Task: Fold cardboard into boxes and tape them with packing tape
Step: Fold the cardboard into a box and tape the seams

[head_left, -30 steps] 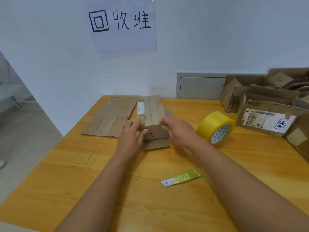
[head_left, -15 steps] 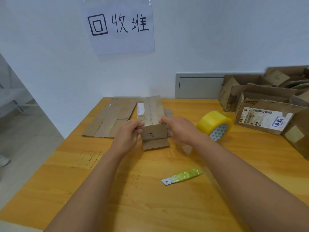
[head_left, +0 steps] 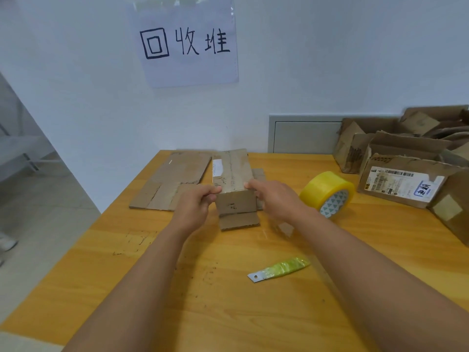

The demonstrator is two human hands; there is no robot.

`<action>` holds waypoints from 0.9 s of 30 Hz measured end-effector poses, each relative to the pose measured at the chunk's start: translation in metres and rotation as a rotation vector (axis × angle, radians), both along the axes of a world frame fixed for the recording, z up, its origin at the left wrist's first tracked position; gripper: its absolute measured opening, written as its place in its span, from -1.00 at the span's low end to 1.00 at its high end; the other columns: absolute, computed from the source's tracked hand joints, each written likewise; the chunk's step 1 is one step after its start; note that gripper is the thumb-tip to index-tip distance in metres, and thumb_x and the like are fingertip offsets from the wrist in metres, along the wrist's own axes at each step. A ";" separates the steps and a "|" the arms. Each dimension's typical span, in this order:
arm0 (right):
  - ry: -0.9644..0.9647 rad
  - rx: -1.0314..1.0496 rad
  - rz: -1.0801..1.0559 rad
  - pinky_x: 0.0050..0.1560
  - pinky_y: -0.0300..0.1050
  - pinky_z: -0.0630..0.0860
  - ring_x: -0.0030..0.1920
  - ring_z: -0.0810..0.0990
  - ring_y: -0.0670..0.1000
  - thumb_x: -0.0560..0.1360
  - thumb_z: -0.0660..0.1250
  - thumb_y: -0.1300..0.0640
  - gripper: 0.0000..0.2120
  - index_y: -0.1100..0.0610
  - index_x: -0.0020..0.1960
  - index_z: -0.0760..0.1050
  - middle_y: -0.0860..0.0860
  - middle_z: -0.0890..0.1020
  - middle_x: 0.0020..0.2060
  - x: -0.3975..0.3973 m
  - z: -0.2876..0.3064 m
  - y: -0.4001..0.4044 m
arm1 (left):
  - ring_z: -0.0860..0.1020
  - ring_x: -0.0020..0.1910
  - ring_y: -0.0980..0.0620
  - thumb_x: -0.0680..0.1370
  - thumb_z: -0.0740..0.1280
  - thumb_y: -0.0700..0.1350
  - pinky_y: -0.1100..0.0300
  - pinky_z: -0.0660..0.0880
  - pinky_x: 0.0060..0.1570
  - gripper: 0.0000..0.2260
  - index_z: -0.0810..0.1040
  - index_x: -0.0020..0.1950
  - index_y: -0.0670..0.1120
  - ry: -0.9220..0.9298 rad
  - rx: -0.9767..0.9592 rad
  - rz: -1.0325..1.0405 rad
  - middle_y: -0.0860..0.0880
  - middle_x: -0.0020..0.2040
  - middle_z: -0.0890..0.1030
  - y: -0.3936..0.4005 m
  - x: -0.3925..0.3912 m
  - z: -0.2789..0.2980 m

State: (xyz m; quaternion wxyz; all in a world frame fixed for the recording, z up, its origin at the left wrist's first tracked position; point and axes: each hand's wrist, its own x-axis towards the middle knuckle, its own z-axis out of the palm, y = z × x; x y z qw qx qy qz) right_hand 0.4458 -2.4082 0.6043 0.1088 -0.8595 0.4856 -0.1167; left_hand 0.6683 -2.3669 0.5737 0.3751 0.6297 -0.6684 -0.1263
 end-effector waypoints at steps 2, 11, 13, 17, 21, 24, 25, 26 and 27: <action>-0.027 0.012 -0.008 0.11 0.04 0.55 0.20 0.53 0.13 0.60 0.21 0.29 -0.51 -0.06 0.47 0.31 0.07 0.52 0.33 0.001 -0.002 0.000 | 0.49 -0.01 0.34 0.63 0.28 -0.23 0.48 0.37 -0.12 -0.76 0.65 0.22 -0.03 -0.015 -0.053 0.040 0.17 0.06 0.60 0.003 -0.007 -0.001; -0.122 -0.010 -0.073 0.14 0.06 0.52 0.27 0.49 0.14 0.64 0.17 -0.14 -0.46 -0.18 0.55 0.05 0.07 0.40 0.42 0.011 -0.022 0.002 | 0.42 0.01 0.46 0.63 0.30 -0.17 0.57 0.32 -0.05 -0.76 0.61 0.27 -0.02 0.060 -0.102 -0.006 0.04 0.08 0.59 0.009 -0.015 -0.001; -0.120 -0.049 -0.060 0.15 0.06 0.51 0.27 0.48 0.14 0.64 0.15 -0.14 -0.46 -0.21 0.57 0.05 0.06 0.39 0.44 0.009 -0.024 0.001 | 0.43 0.01 0.41 0.64 0.29 -0.11 0.53 0.35 -0.08 -0.78 0.59 0.25 0.06 0.096 -0.064 -0.034 0.04 0.06 0.55 0.013 -0.016 0.003; -0.075 -0.265 0.022 -0.07 0.01 0.53 0.11 0.55 0.12 0.65 0.14 -0.13 -0.49 -0.22 0.57 0.11 0.04 0.47 0.35 0.000 -0.016 0.004 | 0.49 0.05 0.23 0.62 0.32 0.02 0.28 0.42 -0.01 -0.68 0.49 0.38 0.13 0.214 -0.104 0.002 0.09 0.09 0.52 0.017 -0.012 0.022; -0.081 -0.563 0.217 -0.40 -0.16 0.28 -0.19 0.58 0.09 0.54 0.41 0.04 -0.44 -0.19 0.48 0.32 0.06 0.58 0.13 -0.007 0.010 0.011 | 0.32 0.36 0.08 0.62 0.29 0.11 0.16 0.27 0.31 -0.55 0.36 0.50 0.08 0.143 -0.241 0.255 0.04 0.35 0.35 0.015 0.009 0.062; -0.101 -0.769 0.330 -0.47 -0.21 0.23 -0.28 0.55 0.06 0.45 0.52 0.12 -0.35 -0.16 0.45 0.36 0.06 0.55 0.07 -0.012 0.017 0.008 | 0.33 0.42 0.04 0.63 0.26 0.14 0.23 0.24 0.29 -0.52 0.33 0.52 0.05 0.190 -0.154 0.271 0.04 0.44 0.38 0.017 0.022 0.087; -0.104 -0.797 0.353 -0.46 -0.20 0.25 -0.26 0.56 0.08 0.45 0.52 0.13 -0.35 -0.16 0.45 0.35 0.07 0.54 0.08 -0.012 0.017 0.008 | 0.41 0.34 0.06 0.63 0.27 0.11 0.30 0.32 0.19 -0.56 0.38 0.49 0.04 0.253 -0.113 0.261 0.07 0.35 0.46 0.018 0.024 0.090; -0.109 -0.799 0.361 -0.44 -0.19 0.31 -0.22 0.57 0.10 0.46 0.51 0.13 -0.34 -0.16 0.46 0.32 0.09 0.54 0.09 -0.012 0.017 0.010 | 0.47 0.25 0.08 0.63 0.29 0.07 0.36 0.36 0.05 -0.62 0.43 0.44 0.03 0.313 -0.092 0.258 0.11 0.24 0.52 0.019 0.025 0.089; -0.121 -0.779 0.341 -0.39 -0.14 0.41 -0.14 0.59 0.14 0.46 0.50 0.12 -0.31 -0.16 0.48 0.27 0.13 0.54 0.12 -0.012 0.015 0.011 | 0.50 0.18 0.09 0.62 0.31 0.03 0.38 0.37 -0.06 -0.66 0.47 0.39 0.02 0.354 -0.102 0.271 0.13 0.16 0.53 0.022 0.025 0.088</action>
